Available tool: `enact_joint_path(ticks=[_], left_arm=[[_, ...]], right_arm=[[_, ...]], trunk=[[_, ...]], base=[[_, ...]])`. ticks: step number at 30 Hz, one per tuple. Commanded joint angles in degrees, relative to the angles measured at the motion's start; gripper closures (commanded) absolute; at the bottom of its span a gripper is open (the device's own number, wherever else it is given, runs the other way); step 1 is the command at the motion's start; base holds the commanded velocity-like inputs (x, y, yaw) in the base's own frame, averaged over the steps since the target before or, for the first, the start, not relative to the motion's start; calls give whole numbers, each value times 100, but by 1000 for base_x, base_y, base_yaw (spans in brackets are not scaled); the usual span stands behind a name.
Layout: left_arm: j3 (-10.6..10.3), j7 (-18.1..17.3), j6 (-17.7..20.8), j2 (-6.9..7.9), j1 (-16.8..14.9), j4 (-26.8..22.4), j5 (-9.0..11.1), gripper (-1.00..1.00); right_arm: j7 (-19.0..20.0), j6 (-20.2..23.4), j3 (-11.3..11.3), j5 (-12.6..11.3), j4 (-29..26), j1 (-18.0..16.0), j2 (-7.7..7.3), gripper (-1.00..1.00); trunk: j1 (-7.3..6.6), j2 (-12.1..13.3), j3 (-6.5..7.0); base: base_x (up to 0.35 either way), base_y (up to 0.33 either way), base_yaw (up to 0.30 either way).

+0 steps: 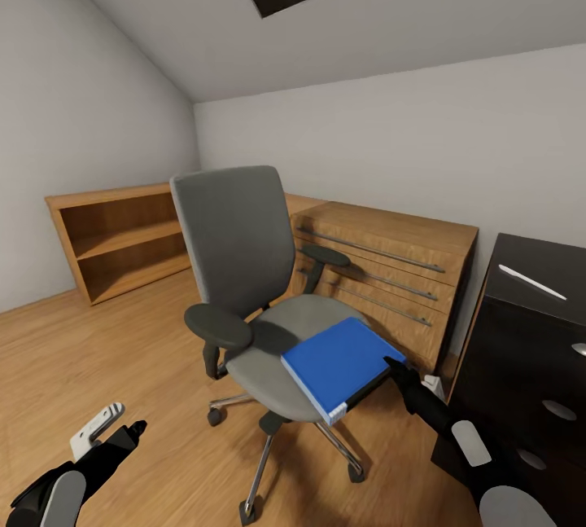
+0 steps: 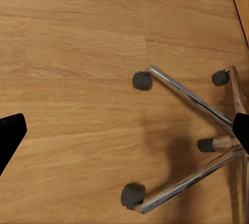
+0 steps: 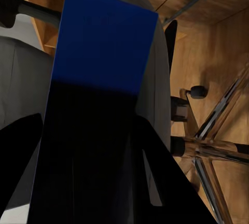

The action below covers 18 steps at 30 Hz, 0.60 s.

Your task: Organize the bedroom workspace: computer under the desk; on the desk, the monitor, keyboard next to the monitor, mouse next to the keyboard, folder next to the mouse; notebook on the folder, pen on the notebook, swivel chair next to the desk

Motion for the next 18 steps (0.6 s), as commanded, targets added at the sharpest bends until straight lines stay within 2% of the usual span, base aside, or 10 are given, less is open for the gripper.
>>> enact_joint_path(ticks=[1,16,18], left_arm=[[7,46,21,-3,-5,-8,61,-100],[6,46,27,-6,-5,-8,61,-100],[7,46,25,-6,-5,-8,61,-100]], right_arm=[[5,39,-19,-10,3,-4,1,100],[4,39,-19,-9,-2,-4,1,100],[5,39,-19,-9,-2,-4,1,100]], trunk=[[-1,-3,-6],[-1,-3,-6],[-6,0,38]], base=[[0,0,0],[0,0,0],[0,0,0]])
